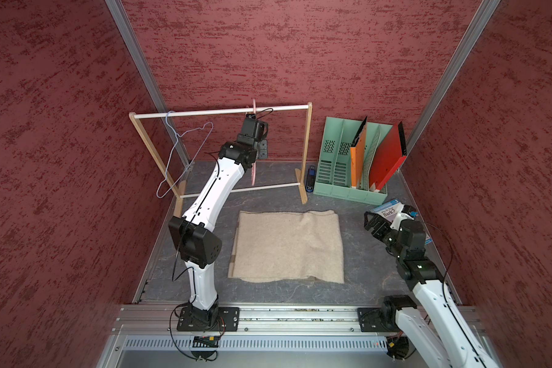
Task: Hang the scarf on the hanger
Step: Pick up the hanger from the clothesline.
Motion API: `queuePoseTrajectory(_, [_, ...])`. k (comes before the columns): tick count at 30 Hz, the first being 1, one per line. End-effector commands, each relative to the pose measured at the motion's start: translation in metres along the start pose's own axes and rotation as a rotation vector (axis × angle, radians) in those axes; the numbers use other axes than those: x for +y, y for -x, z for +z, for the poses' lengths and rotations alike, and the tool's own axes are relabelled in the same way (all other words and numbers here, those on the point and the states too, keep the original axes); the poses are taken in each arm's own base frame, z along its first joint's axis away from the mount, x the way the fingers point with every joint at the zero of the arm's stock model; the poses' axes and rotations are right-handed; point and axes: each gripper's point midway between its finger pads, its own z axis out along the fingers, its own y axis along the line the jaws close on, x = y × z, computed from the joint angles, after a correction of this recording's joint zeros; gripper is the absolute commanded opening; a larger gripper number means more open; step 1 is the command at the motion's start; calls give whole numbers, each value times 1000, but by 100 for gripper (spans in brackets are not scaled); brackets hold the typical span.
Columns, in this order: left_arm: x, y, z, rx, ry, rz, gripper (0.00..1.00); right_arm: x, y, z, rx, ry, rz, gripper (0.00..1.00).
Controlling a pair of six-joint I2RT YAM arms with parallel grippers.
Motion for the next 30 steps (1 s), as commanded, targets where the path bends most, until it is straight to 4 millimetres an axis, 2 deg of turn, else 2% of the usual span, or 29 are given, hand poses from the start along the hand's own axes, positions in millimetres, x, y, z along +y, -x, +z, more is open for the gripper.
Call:
queuePoseTrajectory(1, [4, 19, -19, -71, -3, 4, 10, 2, 4, 1, -24, 6, 4, 99])
queuePoseTrajectory(6, [5, 25, -32, -101, 2, 14, 0, 2, 3, 1, -20, 6, 5, 99])
queuePoseTrajectory(19, [13, 38, -69, -173, 20, 31, 0, 4, 2, -1, -14, 15, 4, 99])
queuePoseTrajectory(30, [17, 21, -93, -216, -3, 20, 0, 4, -4, 0, 39, 7, -35, 99])
